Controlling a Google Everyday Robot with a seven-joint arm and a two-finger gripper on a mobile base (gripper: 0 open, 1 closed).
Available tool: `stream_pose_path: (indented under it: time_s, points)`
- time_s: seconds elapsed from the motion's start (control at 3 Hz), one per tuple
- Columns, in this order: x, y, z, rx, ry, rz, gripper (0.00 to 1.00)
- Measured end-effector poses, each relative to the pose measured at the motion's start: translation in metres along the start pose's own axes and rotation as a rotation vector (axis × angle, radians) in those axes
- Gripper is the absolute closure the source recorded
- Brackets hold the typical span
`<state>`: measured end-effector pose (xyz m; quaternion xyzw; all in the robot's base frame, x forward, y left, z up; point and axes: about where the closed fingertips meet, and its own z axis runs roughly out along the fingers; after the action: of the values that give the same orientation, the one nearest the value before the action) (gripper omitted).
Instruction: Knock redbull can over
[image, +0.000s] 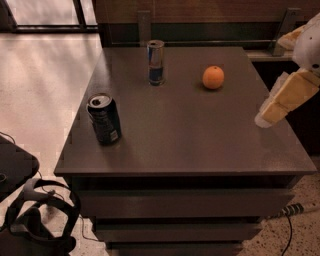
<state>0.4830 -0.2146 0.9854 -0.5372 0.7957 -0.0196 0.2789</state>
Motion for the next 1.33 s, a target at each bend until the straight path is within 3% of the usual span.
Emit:
stream_pose_path:
  time_s: [0.33, 0.67, 1.33]
  points:
    - [-0.005, -0.023, 0.02, 0.089, -0.215, 0.125, 0.0]
    - [-0.012, -0.049, 0.033, 0.15, -0.341, 0.187, 0.0]
    - [-0.017, -0.054, 0.03, 0.171, -0.36, 0.192, 0.0]
